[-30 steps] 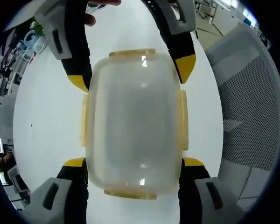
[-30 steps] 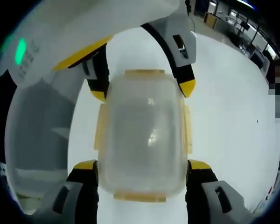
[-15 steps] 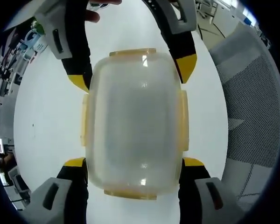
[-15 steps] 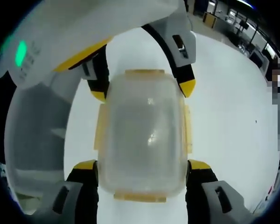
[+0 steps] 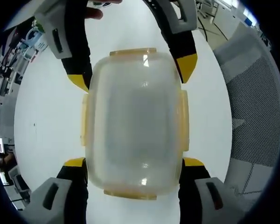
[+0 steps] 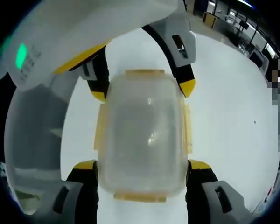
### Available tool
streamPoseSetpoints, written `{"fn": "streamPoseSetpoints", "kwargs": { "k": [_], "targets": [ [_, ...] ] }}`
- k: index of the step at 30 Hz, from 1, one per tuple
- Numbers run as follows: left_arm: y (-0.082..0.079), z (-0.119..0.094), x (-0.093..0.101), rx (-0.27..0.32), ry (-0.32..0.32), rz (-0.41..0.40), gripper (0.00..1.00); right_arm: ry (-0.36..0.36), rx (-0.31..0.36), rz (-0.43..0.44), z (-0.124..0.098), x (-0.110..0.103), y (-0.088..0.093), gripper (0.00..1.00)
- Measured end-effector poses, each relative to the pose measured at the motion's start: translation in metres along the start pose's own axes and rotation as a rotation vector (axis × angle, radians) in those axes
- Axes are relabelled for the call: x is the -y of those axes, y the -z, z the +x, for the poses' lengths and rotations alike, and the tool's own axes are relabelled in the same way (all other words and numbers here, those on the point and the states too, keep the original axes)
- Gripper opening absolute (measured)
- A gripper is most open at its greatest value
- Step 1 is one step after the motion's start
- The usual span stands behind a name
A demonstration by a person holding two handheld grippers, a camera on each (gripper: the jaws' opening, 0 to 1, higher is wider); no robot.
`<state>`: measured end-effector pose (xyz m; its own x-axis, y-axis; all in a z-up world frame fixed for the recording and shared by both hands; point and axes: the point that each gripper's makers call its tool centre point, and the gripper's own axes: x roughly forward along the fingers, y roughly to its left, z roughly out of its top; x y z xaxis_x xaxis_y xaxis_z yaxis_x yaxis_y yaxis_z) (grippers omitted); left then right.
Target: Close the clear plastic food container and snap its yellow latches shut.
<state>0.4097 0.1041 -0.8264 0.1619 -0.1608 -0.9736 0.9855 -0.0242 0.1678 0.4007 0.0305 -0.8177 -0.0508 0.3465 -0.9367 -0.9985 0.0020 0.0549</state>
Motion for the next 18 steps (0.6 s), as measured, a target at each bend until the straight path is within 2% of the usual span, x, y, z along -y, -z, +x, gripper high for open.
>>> {"fn": "streamPoseSetpoints", "kwargs": {
  "k": [18],
  "targets": [
    [0.002,0.005,-0.023,-0.009,-0.014,0.011,0.81,0.001,0.006,0.015,-0.001,0.023,-0.001,0.77]
  ]
}}
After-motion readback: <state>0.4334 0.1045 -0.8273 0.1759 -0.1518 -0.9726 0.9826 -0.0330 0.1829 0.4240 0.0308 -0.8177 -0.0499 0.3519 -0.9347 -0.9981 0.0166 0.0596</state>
